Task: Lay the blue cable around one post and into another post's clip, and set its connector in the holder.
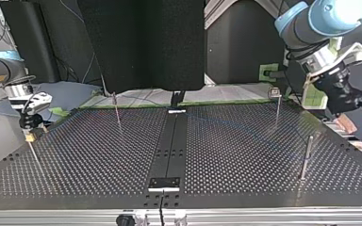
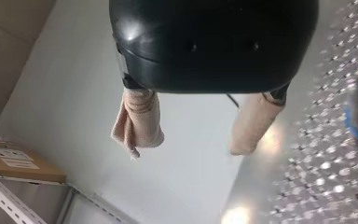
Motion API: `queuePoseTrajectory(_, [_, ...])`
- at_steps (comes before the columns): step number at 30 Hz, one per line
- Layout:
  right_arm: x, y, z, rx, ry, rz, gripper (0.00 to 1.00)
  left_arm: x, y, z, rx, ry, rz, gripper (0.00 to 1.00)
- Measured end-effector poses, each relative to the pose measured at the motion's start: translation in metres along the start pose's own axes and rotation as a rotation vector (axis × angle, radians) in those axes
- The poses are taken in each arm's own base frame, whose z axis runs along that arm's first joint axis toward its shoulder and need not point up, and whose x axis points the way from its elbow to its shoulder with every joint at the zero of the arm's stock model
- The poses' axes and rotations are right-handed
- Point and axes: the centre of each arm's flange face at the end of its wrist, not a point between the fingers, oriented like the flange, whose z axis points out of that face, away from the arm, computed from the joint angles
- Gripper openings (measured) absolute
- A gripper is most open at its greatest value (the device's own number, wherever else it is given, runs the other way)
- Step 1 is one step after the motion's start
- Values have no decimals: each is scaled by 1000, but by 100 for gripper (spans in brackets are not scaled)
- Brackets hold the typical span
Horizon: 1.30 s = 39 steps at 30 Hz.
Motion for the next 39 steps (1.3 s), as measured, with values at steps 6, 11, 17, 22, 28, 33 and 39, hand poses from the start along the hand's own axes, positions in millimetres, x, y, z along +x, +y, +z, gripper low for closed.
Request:
queuePoseTrajectory(6, [0,0,0,0,0,0,100,-17,-16,4,-5,-3,51,100])
queuePoseTrajectory(11, [0,0,0,0,0,0,100,-28,-32,5,7,8,99,100])
queuePoseTrajectory(17, [0,0,0,0,0,0,100,-30,-48,7,19,43,167,100])
queuePoseTrajectory(22, [0,0,0,0,0,0,100,-29,-53,1,7,77,233,100])
queuePoseTrajectory(28, [0,0,0,0,0,0,100,-29,-50,-8,-36,114,332,100])
queuePoseTrajectory(33, [0,0,0,0,0,0,100,-30,-50,-16,-27,153,400,100])
queuePoseTrajectory(39, [0,0,0,0,0,0,100,-31,-51,-24,24,214,488,100])
